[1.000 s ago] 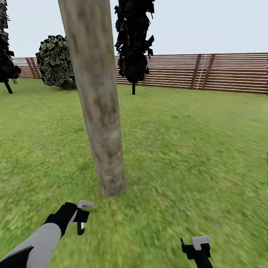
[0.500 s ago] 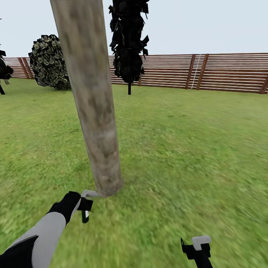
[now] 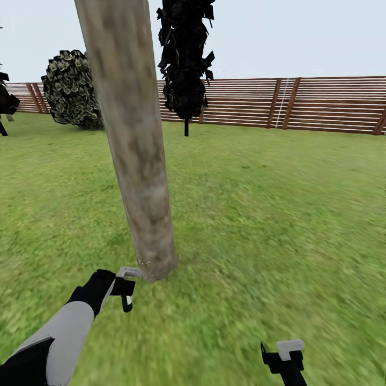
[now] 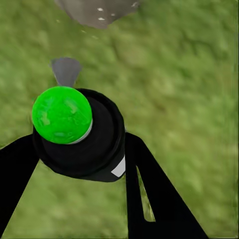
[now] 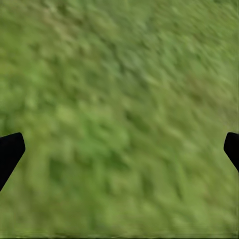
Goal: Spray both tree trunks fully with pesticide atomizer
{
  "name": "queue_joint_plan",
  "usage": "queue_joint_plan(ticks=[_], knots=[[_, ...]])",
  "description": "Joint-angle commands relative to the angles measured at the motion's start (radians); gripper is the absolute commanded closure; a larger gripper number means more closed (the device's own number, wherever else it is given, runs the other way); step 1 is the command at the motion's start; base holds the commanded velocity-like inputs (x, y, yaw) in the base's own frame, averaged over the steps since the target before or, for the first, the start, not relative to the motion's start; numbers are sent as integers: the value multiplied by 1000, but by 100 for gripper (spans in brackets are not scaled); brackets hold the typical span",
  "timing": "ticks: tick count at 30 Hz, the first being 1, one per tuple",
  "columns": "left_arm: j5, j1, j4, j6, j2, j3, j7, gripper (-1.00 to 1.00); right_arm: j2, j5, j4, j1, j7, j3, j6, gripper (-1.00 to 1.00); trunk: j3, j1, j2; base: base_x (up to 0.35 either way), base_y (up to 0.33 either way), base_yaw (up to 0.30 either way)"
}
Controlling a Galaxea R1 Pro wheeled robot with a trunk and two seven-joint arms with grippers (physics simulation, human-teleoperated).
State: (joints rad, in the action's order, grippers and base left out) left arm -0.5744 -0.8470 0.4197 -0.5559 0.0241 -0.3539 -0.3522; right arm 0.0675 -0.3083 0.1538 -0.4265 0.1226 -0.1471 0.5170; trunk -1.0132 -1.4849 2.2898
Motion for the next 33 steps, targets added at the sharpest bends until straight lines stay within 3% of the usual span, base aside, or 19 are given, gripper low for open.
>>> queue_joint_plan(ticks=[1, 5, 8, 11, 14, 18, 21, 24, 28, 30, 33], knots=[[-4, -2, 0, 1, -10, 1, -1, 100, 0, 0, 0, 0, 0, 0, 0, -100, 0, 0, 0, -212, 0, 0], [-2, -10, 51, -1, -29, 3, -6, 100, 0, 0, 0, 0, 0, 0, 0, -100, 0, 0, 0, -59, 0, 0], [-2, -22, 69, -8, -18, 2, -8, 100, 0, 0, 0, 0, 0, 0, 0, -100, 0, 0, 0, -5, 0, 0], [-1, -45, 74, -56, 20, 2, -8, 100, 0, 0, 0, 0, 0, 0, 0, -100, 0, 0, 0, -1, 0, 0], [-2, -46, 74, -67, 22, 3, -8, 100, 0, 0, 0, 0, 0, 0, 0, -100, 0, 0, 0, 0, 0, 0], [-5, -52, 75, -73, -40, 12, -8, 100, 0, 0, 0, 0, 0, 0, 0, -100, 0, 0, 0, 0, 0, 0], [-3, -72, 81, -74, -61, 16, -8, 100, 0, 0, 0, 0, 0, 0, 0, -100, 0, 0, 0, 0, 0, 0], [-3, -77, 96, -76, -50, 16, -8, 100, 0, 0, 0, 0, 0, 0, 0, -100, 0, 0, 0, 0, 0, 0], [-1, -74, 144, -85, -5, 14, -14, 100, 0, 0, 0, 0, 0, 0, 0, -100, 0, 0, 0, 0, 0, 0], [-4, -73, 152, -91, 13, 16, -47, 100, 0, 0, 1, 0, 0, 0, 0, -100, 0, 0, 0, 0, 0, 0], [-7, -71, 154, -93, 16, 18, -61, 100, 0, 0, 1, 0, 0, 0, 0, -100, 0, 0, 0, -42, -7, 0]])
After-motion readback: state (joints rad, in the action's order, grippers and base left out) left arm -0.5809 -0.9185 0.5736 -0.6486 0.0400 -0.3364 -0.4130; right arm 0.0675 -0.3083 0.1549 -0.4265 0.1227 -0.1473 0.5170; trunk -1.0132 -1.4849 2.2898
